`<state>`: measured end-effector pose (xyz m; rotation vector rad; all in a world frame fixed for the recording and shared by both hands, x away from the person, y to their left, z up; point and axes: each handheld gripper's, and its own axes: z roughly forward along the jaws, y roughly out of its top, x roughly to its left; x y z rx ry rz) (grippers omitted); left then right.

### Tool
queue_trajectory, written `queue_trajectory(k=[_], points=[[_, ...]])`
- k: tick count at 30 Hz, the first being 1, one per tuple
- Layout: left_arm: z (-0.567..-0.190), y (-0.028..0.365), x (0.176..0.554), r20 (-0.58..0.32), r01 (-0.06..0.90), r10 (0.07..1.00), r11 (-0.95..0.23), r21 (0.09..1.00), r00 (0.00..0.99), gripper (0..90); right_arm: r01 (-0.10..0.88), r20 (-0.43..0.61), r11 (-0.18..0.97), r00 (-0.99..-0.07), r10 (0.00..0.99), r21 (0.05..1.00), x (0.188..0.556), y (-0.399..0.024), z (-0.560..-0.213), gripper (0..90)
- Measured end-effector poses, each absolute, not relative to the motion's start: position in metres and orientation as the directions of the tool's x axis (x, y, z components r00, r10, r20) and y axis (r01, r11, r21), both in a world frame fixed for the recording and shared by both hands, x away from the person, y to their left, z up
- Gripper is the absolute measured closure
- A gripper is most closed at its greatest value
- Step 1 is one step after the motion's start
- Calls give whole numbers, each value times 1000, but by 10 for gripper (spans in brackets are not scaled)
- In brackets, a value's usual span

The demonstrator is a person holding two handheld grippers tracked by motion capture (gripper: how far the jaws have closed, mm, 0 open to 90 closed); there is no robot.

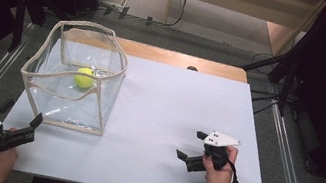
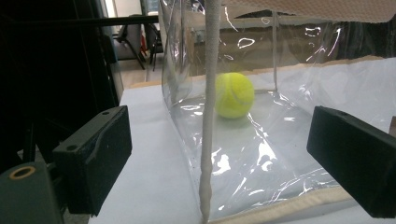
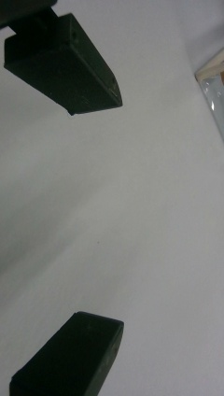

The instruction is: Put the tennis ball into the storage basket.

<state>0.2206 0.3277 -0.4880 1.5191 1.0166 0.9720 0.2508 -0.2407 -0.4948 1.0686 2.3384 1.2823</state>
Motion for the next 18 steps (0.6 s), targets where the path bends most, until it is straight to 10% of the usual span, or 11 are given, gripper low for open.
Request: queue_trajectory(k=[18], points=[[-488, 327, 220, 80, 120, 945, -124, 985, 317, 69, 496, 137, 243, -612, 779, 833, 236, -281, -501, 0]])
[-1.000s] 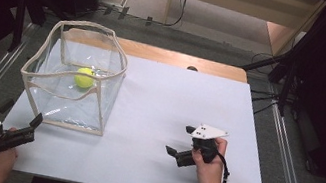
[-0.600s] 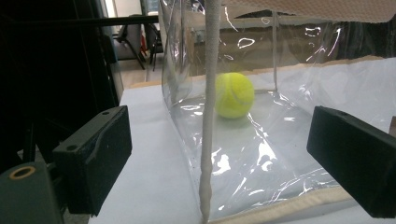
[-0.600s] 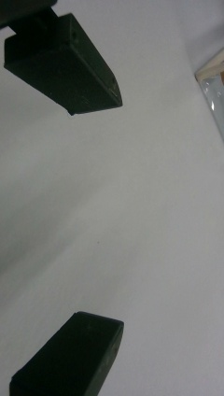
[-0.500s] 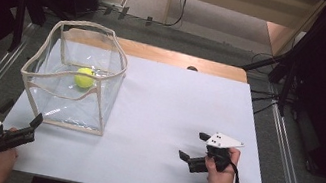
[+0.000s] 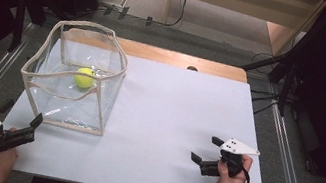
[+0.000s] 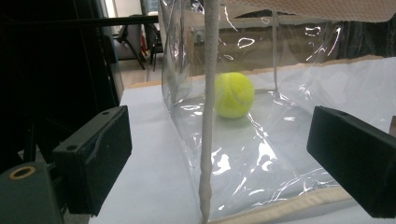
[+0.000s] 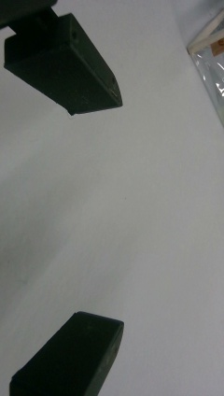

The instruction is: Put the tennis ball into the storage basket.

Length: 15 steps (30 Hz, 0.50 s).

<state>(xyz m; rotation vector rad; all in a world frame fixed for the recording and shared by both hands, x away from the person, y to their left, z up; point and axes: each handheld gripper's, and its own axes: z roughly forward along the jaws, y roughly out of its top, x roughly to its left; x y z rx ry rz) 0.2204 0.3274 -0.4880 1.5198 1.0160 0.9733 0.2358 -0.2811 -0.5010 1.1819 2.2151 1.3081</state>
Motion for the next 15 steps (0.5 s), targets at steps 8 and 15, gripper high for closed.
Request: queue_trajectory(k=[8, 15], points=[[-488, 327, 221, 80, 119, 945, -123, 985, 317, 69, 494, 151, 192, -572, 807, 848, 229, -298, -504, 0], [-488, 327, 221, 80, 119, 945, -124, 985, 318, 69, 491, 177, 139, -543, 821, 860, 225, -310, -508, 0]])
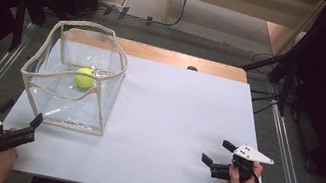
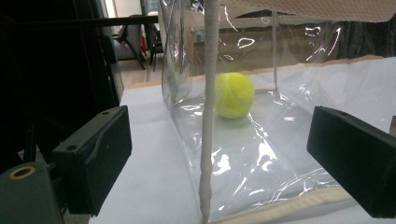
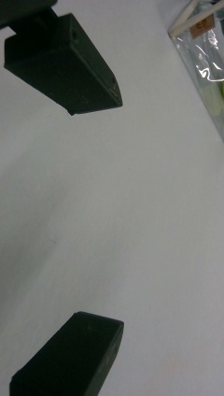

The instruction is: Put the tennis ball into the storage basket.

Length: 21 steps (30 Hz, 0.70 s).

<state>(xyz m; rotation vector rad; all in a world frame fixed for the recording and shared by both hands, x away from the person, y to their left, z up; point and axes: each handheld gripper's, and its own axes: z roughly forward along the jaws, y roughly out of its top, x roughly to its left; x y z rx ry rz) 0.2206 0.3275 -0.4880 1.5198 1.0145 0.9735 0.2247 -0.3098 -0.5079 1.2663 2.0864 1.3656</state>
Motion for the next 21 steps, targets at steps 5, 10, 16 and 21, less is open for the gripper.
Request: queue_trajectory(k=[5, 10, 16, 21], points=[[-488, 328, 221, 78, 121, 944, -123, 985, 320, 69, 479, 187, 107, -526, 830, 871, 221, -317, -509, 0], [-488, 327, 221, 78, 124, 945, -123, 985, 318, 69, 460, 199, 59, -492, 848, 886, 215, -328, -510, 0], [-488, 328, 220, 75, 123, 945, -120, 985, 318, 69, 446, 198, 34, -463, 864, 894, 210, -338, -509, 0], [-488, 328, 220, 75, 124, 945, -120, 985, 318, 69, 459, 203, 31, -451, 869, 888, 207, -341, -512, 0]])
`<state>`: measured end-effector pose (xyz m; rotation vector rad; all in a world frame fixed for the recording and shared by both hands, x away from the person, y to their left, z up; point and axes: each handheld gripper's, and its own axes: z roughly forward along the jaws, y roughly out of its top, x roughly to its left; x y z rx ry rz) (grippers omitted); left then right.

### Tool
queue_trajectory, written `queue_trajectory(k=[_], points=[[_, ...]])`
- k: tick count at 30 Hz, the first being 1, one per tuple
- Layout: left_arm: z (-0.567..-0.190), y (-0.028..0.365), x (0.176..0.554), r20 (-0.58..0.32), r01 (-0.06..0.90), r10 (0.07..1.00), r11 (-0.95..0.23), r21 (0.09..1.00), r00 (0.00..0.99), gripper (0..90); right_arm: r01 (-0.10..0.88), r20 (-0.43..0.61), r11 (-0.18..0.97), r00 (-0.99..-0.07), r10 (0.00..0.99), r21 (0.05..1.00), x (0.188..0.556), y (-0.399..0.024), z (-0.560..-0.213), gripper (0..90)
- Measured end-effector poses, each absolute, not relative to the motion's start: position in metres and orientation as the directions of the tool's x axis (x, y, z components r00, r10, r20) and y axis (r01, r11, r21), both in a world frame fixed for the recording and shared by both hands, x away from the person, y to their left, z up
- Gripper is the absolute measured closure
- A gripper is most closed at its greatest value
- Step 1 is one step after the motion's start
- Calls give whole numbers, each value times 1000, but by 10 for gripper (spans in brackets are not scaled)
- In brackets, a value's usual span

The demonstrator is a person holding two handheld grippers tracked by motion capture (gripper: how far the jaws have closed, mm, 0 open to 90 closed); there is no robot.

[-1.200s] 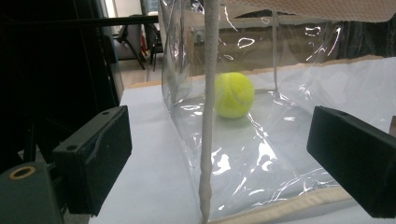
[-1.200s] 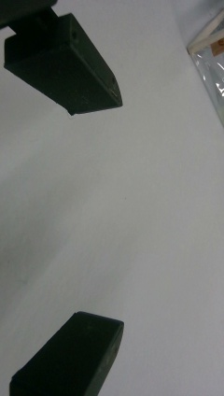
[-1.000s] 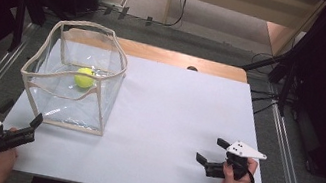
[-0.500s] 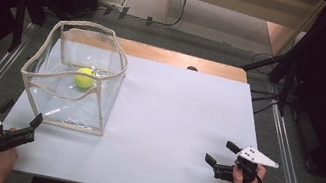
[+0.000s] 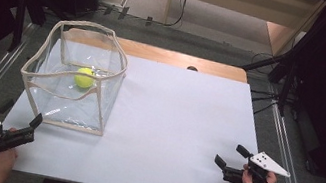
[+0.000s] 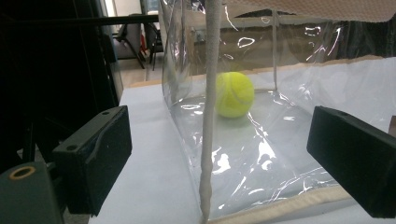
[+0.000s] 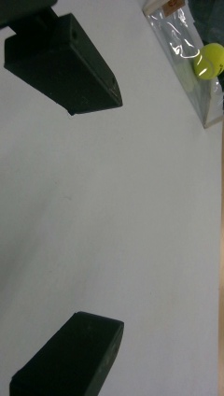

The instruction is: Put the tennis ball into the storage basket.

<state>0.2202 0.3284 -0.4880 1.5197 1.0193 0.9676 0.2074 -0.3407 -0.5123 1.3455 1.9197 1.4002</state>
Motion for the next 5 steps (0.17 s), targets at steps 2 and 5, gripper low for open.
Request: queue_trajectory(k=[2, 5], points=[[-488, 328, 220, 76, 123, 945, -120, 985, 317, 69, 457, 200, 33, -451, 870, 889, 207, -340, -512, 0], [-488, 328, 220, 77, 124, 945, -121, 985, 317, 69, 462, 201, 29, -440, 875, 886, 207, -339, -512, 0]])
